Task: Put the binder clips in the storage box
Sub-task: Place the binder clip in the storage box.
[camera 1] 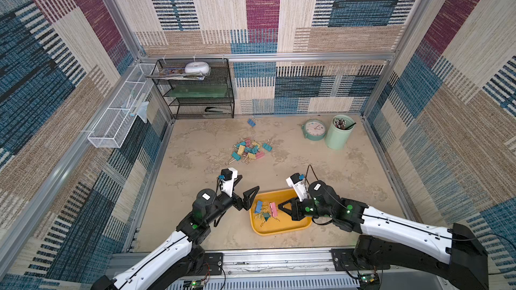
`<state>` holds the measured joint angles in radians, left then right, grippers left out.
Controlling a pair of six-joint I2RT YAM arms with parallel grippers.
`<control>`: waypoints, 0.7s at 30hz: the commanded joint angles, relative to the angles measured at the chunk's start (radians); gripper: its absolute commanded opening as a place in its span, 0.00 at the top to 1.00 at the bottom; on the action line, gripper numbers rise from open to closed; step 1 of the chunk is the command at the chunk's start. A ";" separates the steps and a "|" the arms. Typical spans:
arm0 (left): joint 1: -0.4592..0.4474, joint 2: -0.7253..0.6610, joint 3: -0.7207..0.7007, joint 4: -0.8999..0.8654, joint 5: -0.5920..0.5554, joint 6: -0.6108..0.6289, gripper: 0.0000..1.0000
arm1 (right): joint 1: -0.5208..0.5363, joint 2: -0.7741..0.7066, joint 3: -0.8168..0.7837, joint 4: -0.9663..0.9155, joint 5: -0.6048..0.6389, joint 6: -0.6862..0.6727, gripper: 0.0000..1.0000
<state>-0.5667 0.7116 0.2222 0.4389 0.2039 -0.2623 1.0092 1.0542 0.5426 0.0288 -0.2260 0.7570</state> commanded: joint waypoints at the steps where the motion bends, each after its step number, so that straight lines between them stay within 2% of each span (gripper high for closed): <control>1: 0.000 -0.017 0.000 -0.033 -0.125 -0.010 0.00 | 0.026 0.091 0.023 0.116 -0.044 0.000 1.00; 8: 0.001 -0.043 0.010 -0.134 -0.307 -0.058 0.01 | 0.064 0.299 0.092 0.126 -0.076 -0.049 1.00; 11: 0.001 -0.051 0.004 -0.131 -0.335 -0.065 0.01 | 0.071 0.340 0.101 0.117 -0.080 -0.049 1.00; 13: 0.001 -0.048 0.006 -0.133 -0.346 -0.077 0.01 | 0.079 0.348 0.109 0.102 -0.079 -0.054 0.94; 16: 0.003 -0.026 0.031 -0.172 -0.384 -0.106 0.01 | 0.085 0.320 0.110 0.094 -0.067 -0.061 0.80; 19: 0.005 0.006 0.070 -0.222 -0.387 -0.121 0.01 | 0.085 0.253 0.102 0.079 -0.024 -0.075 0.74; 21: 0.007 0.038 0.102 -0.253 -0.387 -0.133 0.04 | 0.085 0.190 0.106 0.061 0.026 -0.097 0.68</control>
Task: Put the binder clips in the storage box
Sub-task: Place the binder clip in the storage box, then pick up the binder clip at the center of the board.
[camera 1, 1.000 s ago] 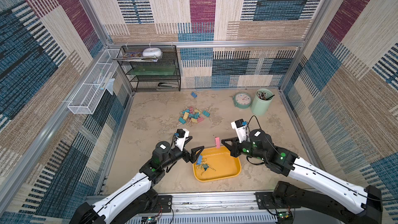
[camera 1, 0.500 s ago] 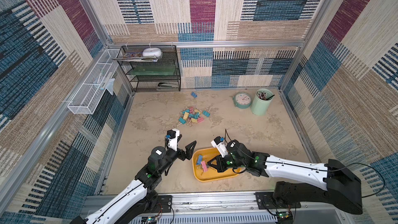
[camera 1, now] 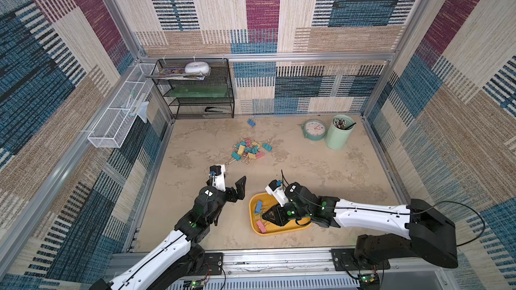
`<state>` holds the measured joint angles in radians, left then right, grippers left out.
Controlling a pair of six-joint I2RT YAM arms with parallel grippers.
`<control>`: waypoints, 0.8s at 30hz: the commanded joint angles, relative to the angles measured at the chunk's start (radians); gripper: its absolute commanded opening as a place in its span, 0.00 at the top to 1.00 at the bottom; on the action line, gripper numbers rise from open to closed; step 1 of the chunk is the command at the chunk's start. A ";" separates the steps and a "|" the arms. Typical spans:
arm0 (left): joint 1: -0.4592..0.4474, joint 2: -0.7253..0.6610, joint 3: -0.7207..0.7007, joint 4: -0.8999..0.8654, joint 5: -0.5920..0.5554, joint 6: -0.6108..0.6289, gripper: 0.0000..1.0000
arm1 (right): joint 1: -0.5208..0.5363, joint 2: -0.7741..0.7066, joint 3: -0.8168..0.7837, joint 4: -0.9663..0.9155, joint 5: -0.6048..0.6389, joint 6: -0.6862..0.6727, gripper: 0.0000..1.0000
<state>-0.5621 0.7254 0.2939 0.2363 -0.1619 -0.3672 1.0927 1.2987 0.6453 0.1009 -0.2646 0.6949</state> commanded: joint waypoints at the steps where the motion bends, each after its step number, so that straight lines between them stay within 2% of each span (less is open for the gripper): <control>1: 0.003 0.038 0.042 -0.059 -0.020 -0.036 0.09 | 0.000 -0.086 0.008 -0.027 0.102 -0.042 0.66; 3: 0.010 0.080 0.067 -0.061 0.003 -0.066 0.22 | 0.000 -0.173 0.006 -0.038 0.223 -0.046 0.62; 5: 0.024 0.147 0.122 -0.092 0.029 -0.110 0.30 | -0.003 -0.257 -0.010 -0.032 0.359 -0.057 0.57; 6: 0.035 0.193 0.159 -0.104 0.061 -0.116 0.32 | -0.006 -0.294 -0.017 -0.029 0.415 -0.059 0.54; 8: 0.068 0.329 0.259 -0.125 0.180 -0.118 0.33 | -0.009 -0.373 -0.046 -0.014 0.521 -0.063 0.37; 10: 0.087 0.478 0.366 -0.164 0.255 -0.120 0.32 | -0.014 -0.437 -0.092 0.042 0.565 -0.053 0.24; 12: 0.098 0.598 0.439 -0.155 0.292 -0.122 0.32 | -0.015 -0.484 -0.146 0.111 0.558 -0.044 0.16; 17: 0.131 0.803 0.557 -0.110 0.285 -0.117 0.31 | -0.016 -0.534 -0.193 0.116 0.529 0.001 0.12; 24: 0.185 0.977 0.631 -0.058 0.313 -0.167 0.33 | -0.015 -0.580 -0.229 0.094 0.537 0.038 0.12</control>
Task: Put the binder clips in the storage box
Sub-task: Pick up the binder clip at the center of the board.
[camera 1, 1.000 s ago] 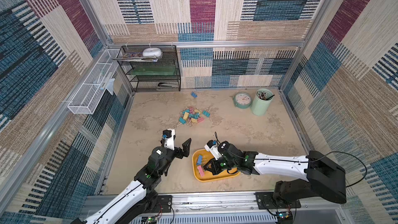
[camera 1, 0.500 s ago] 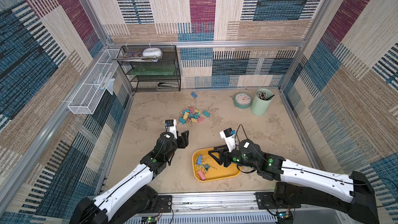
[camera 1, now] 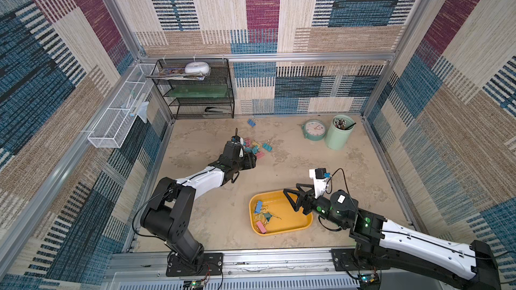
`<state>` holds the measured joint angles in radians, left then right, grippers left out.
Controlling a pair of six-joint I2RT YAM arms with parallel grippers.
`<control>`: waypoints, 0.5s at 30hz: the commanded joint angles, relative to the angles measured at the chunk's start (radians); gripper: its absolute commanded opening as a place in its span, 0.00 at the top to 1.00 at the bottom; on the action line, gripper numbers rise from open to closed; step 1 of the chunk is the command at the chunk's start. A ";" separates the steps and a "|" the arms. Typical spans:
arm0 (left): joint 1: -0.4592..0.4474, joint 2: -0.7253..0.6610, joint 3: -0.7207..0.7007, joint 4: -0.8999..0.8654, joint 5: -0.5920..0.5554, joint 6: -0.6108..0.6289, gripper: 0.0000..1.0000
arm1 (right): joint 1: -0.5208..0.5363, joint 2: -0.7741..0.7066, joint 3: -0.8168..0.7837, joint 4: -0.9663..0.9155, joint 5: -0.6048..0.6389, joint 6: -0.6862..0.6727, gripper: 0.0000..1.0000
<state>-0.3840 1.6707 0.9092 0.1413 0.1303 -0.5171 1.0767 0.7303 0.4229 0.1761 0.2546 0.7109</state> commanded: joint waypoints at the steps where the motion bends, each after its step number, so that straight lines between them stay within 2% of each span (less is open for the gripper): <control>1: 0.012 0.059 0.033 0.036 0.037 -0.013 0.36 | 0.000 -0.019 -0.008 0.016 0.024 0.019 0.12; 3: 0.016 0.101 0.069 0.020 0.047 -0.007 0.41 | -0.001 -0.030 -0.009 0.004 0.038 0.019 0.12; 9: 0.023 0.177 0.095 0.067 0.029 -0.014 0.46 | -0.001 -0.045 -0.009 -0.006 0.060 0.010 0.10; 15: 0.027 0.205 0.105 0.097 0.032 -0.016 0.55 | -0.001 -0.019 0.010 -0.003 0.056 -0.003 0.05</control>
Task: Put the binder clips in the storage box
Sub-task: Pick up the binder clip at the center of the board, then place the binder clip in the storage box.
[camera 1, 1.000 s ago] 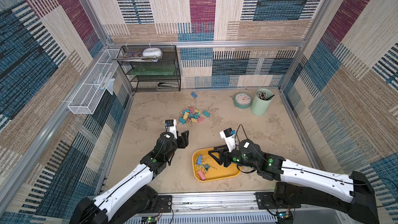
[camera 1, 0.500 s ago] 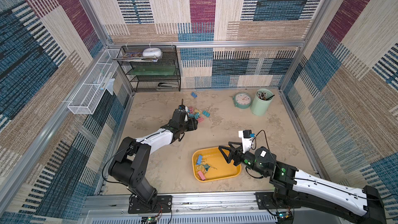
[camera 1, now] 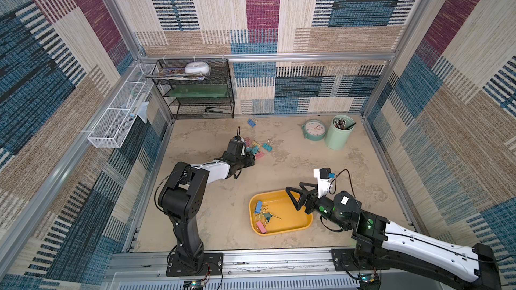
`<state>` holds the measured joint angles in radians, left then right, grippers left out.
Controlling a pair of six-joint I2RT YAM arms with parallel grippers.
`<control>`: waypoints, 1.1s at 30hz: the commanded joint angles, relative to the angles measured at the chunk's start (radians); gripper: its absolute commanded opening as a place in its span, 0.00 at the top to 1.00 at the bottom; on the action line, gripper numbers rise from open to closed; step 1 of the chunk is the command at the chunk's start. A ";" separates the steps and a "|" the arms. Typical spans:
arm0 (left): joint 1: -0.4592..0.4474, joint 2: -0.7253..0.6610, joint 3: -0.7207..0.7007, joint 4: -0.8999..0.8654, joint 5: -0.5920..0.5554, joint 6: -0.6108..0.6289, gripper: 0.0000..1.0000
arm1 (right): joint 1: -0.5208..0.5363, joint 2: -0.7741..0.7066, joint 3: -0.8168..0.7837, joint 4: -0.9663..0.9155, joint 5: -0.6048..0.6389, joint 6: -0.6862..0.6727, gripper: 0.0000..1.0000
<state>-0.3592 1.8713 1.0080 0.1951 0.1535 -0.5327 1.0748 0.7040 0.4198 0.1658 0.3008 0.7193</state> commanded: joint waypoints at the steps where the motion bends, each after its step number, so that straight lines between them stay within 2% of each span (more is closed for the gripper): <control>1: 0.003 0.006 0.008 0.044 0.008 0.002 0.55 | 0.001 0.014 0.019 0.003 0.009 -0.014 0.04; 8: 0.011 0.016 0.020 0.043 0.020 0.012 0.68 | -0.001 0.027 0.040 -0.008 0.012 -0.025 0.02; 14: 0.011 -0.021 -0.003 0.050 0.098 -0.004 0.78 | -0.020 0.040 0.040 -0.001 0.009 -0.005 0.00; 18: 0.002 -0.091 -0.075 0.083 0.144 -0.051 0.79 | -0.093 0.061 0.039 0.020 -0.070 0.019 0.00; 23: -0.040 -0.220 -0.153 0.057 0.169 -0.056 0.79 | -0.272 0.104 0.022 0.052 -0.284 0.070 0.00; 26: -0.082 -0.331 -0.188 -0.018 0.139 -0.036 0.79 | -0.322 0.112 -0.004 0.087 -0.335 0.088 0.00; 29: -0.151 -0.470 -0.184 -0.186 0.072 0.004 0.79 | -0.342 0.114 -0.009 0.084 -0.337 0.081 0.00; 33: -0.342 -0.679 -0.149 -0.457 -0.087 0.069 0.79 | -0.375 0.117 -0.010 0.052 -0.327 0.080 0.00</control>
<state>-0.6140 1.2877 0.8379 -0.0288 0.1944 -0.5316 0.7166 0.8185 0.4110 0.2066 -0.0063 0.7956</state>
